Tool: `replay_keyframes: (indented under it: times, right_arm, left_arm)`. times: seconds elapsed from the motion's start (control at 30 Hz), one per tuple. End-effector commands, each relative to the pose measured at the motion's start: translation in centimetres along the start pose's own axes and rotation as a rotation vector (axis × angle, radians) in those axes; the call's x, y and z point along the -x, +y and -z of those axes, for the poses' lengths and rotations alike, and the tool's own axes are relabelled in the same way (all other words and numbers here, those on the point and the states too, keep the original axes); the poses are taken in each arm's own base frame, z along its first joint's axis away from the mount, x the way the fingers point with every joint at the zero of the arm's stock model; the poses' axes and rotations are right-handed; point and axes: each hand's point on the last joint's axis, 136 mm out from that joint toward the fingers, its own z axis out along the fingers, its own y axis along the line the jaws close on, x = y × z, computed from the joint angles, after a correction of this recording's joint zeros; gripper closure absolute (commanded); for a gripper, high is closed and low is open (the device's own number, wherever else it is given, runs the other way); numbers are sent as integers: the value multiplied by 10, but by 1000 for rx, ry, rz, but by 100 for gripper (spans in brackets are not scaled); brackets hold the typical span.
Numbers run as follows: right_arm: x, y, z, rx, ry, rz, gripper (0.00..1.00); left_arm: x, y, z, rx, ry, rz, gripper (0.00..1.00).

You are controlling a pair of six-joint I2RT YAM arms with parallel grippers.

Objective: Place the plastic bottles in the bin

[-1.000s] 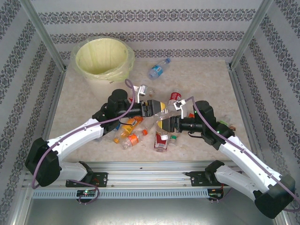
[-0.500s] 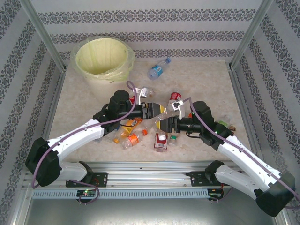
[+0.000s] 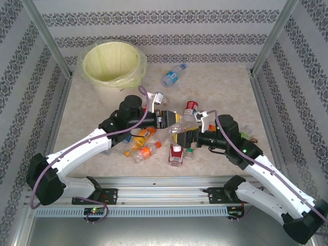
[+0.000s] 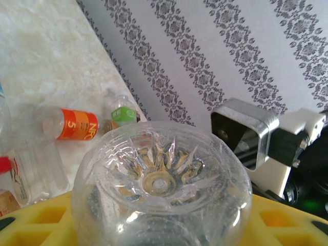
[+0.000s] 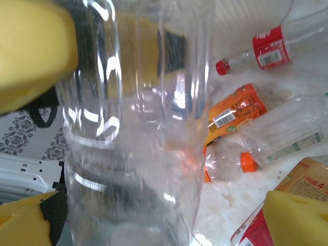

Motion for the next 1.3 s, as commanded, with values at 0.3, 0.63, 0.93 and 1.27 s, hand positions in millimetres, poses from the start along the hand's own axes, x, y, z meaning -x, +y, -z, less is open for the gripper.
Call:
replay_keyframes:
  times: [0.3,0.63,0.93,1.27]
  right_arm:
    - [32,25,85,-119,-255,262,2]
    - [33,41,120,-86,-433,475,2]
    - [27,41,139,-98,-540,586,2]
    - [26,41,138,-83,-538,555,2]
  left_arm:
    - [64,-9,46,252,-67,-200,46]
    - [128,5,93,471,-142,-276,47]
    - [189,9,132,607,-240,-326,47]
    - [258,24,176,831,-398,-405,47]
